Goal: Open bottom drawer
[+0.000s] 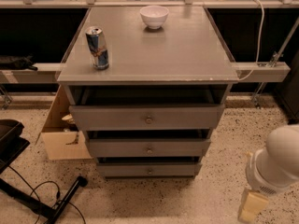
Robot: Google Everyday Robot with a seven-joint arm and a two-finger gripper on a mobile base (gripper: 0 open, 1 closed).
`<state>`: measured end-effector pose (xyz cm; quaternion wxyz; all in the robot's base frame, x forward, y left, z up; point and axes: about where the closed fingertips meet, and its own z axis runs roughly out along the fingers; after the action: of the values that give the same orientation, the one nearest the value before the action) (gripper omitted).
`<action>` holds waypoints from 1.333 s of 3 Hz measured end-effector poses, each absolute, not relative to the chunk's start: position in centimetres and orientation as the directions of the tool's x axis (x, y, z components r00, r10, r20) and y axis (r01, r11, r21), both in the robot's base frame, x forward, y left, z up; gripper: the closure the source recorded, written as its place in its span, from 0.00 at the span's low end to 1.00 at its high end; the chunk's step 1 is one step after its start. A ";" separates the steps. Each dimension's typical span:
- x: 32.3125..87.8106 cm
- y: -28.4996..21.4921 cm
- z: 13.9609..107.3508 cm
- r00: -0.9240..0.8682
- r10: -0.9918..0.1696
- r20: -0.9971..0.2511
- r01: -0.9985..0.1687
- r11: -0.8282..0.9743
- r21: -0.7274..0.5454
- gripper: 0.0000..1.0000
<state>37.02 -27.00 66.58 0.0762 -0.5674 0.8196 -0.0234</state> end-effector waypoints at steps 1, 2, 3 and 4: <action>35.2 -28.1 57.5 -0.369 -0.924 -0.097 -0.929 0.371 0.001 0.00; 35.2 -28.1 57.5 -0.369 -0.924 -0.097 -0.929 0.370 0.001 0.00; 36.4 -27.5 54.1 -0.358 -0.925 -0.129 -0.933 0.360 0.005 0.00; 38.8 -26.9 47.8 -0.349 -0.918 -0.190 -0.934 0.356 -0.005 0.00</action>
Offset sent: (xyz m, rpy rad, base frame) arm -0.0130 -0.0110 -0.0638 0.0228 0.0761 -0.0124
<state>38.85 -26.88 47.77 0.0799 -0.5650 0.8196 0.0519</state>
